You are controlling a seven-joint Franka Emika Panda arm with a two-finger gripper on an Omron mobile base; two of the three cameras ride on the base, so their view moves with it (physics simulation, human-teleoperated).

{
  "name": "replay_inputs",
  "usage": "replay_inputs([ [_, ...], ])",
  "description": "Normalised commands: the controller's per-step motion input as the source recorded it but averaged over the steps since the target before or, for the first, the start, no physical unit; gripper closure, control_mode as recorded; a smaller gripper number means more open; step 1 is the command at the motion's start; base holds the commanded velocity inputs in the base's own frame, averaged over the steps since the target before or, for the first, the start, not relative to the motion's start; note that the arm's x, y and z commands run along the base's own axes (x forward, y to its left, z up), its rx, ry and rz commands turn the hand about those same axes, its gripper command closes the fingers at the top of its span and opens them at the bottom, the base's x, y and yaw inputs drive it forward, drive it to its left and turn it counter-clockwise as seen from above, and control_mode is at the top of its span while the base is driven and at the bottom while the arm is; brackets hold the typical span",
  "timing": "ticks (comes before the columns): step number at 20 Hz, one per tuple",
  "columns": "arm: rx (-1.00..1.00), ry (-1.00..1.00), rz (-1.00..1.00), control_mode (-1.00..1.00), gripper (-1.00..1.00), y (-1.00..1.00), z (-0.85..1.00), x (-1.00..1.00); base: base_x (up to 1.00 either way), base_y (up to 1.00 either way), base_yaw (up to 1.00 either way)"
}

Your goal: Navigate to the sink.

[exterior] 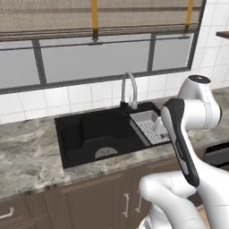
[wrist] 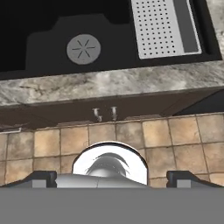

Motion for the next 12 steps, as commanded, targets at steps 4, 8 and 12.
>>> replay_inputs([
  [4, 0.0, 0.0, 0.0, 1.0, -1.0, 0.0, 0.0, 0.0, 0.09, -0.45, 0.22],
  [8, 0.0, 0.0, 0.0, 1.0, -1.0, 0.0, 0.0, 0.0, 0.13, -0.19, 0.28],
  [12, 0.0, 0.0, 0.0, 1.0, -1.0, 0.0, 0.0, 0.0, 0.31, -0.02, 0.23],
])
